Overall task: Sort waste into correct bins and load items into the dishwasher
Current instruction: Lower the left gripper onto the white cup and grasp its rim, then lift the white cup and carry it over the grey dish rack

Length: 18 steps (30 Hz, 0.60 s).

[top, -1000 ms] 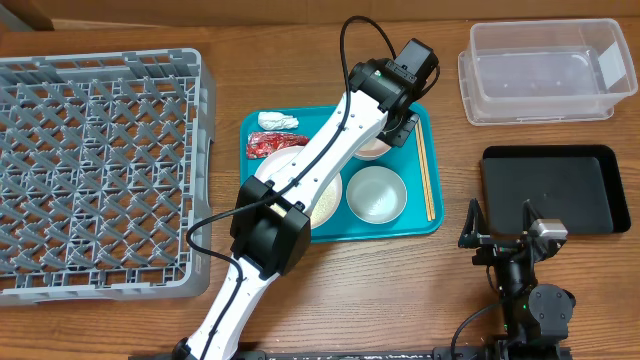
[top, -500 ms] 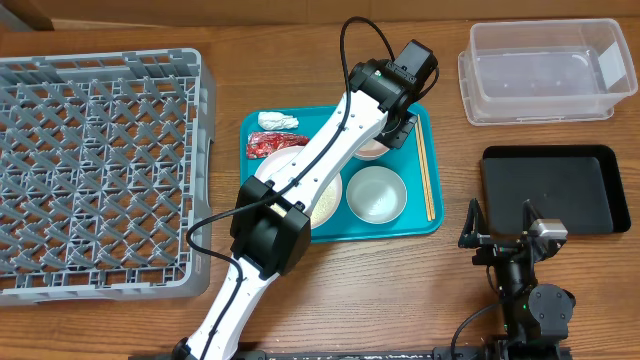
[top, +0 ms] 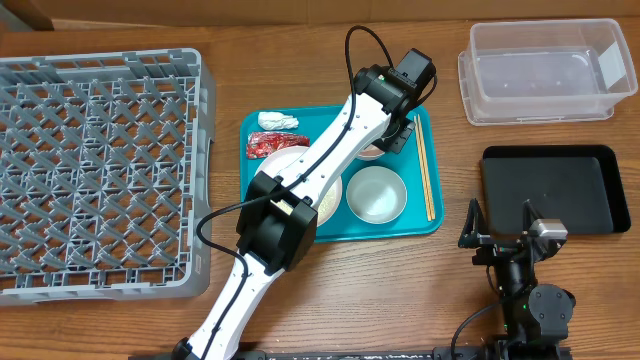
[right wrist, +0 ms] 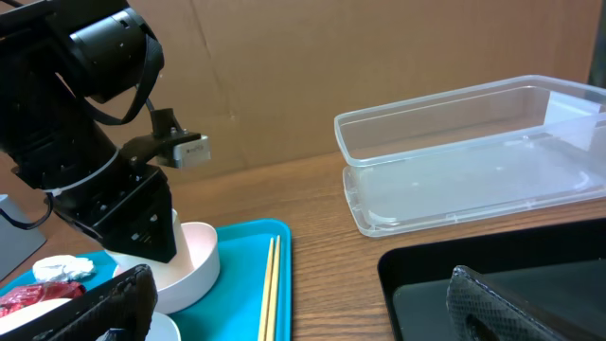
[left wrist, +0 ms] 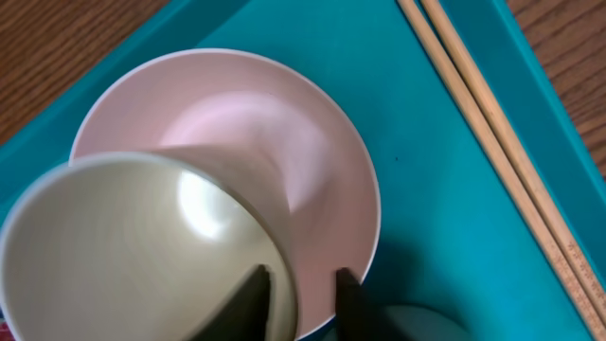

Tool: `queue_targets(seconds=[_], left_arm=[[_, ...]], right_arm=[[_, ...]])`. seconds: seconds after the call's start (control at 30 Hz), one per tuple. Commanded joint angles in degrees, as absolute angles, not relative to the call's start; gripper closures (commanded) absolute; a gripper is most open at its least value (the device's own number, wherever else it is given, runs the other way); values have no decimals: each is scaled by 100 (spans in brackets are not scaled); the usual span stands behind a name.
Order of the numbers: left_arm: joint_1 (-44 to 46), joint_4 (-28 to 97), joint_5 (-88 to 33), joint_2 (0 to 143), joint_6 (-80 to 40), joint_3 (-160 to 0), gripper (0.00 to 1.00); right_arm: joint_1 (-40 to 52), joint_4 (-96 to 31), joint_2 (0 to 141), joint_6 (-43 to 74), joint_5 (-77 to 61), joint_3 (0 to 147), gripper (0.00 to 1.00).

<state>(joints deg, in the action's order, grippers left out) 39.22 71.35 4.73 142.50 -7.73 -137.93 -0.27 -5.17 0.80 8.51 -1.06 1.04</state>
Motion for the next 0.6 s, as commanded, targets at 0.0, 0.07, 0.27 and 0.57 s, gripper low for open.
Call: queue_targets(seconds=[0.0,0.07,0.27,0.57], left_arm=[[3863,7177,449,14193,-792,-13797,94],[3863,7218,445,14156,-794,-13810,96],[3865,7594,445,13812,-1291,-14186,96],[3393,8145,353,12470,-2196,-15179,96]], right_arm=[[3,-482,16,810,-69,45,0],[3,-484,16,808,-67,45,0],[3,-482,16,810,-69,45,0],[3,-482,16,810,-69,45,0]])
